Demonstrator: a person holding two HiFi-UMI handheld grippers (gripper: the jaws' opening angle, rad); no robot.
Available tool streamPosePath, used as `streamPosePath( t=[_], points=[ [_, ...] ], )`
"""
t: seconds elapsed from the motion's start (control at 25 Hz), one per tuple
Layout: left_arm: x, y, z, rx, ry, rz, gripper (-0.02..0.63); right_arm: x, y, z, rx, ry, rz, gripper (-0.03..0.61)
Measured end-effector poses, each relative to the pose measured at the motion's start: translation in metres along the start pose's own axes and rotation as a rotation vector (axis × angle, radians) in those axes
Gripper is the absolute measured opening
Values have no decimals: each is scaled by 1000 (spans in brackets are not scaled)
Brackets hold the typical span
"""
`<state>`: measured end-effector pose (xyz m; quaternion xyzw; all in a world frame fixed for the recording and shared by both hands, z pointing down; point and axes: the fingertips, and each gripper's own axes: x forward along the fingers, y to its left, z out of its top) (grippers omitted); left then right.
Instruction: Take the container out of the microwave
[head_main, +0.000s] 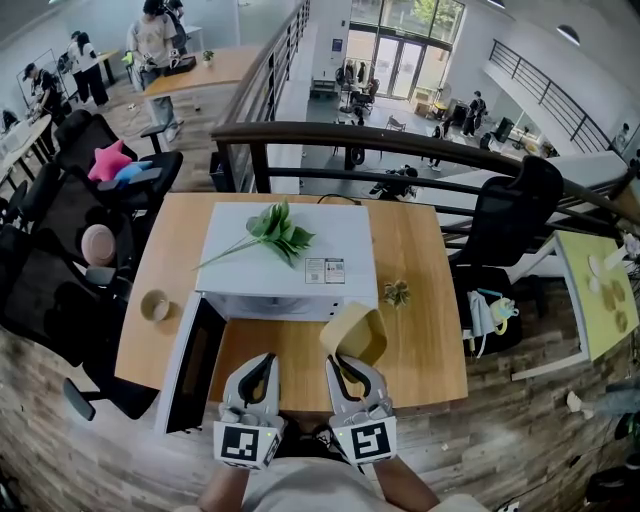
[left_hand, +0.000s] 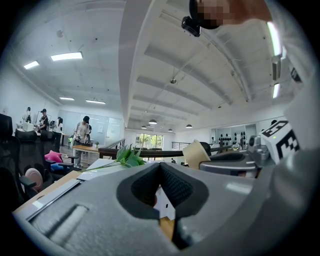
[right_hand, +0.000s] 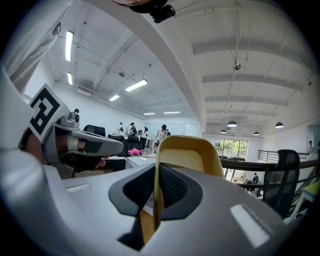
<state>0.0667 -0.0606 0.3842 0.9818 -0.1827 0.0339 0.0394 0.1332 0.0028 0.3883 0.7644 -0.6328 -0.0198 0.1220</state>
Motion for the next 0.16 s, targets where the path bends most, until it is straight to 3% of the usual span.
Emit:
streamPosePath(
  t=[0.16],
  points=[
    [-1,1,-1,0,2,1,3,0,2,-2,5,9,1,31]
  ],
)
